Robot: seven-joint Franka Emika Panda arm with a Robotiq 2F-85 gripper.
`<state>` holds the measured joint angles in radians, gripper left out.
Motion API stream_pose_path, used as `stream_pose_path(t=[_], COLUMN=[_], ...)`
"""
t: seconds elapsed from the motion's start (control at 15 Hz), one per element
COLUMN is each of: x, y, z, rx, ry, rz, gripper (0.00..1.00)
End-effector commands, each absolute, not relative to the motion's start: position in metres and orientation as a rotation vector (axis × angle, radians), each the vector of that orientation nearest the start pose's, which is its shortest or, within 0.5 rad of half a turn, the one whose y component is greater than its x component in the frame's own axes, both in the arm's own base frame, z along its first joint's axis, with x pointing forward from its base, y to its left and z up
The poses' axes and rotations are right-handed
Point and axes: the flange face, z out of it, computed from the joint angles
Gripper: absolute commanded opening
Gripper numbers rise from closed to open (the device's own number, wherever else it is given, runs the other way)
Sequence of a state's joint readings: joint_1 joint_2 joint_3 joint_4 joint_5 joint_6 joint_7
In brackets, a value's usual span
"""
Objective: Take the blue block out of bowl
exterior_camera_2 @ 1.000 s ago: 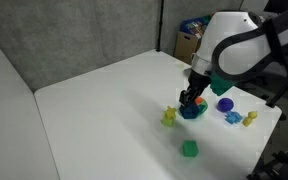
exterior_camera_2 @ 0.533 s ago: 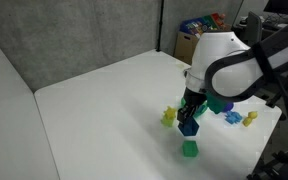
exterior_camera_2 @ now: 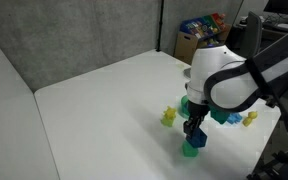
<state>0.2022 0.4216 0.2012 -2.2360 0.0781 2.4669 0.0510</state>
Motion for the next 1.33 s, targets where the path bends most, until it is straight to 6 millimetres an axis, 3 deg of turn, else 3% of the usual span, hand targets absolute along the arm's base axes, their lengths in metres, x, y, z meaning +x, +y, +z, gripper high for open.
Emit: stream_pose_path(t=[0.0, 0.53, 1.27], x=[0.476, 0.471, 0.476], y=[0.203, 0.201, 0.204], z=[0.153, 0.123, 0.121], rx=[-3.049, -3.063, -3.075], ry=[-0.469, -0.52, -0.536], rz=[0.373, 0.434, 0.418], gripper=[0.3, 0.3, 0.3])
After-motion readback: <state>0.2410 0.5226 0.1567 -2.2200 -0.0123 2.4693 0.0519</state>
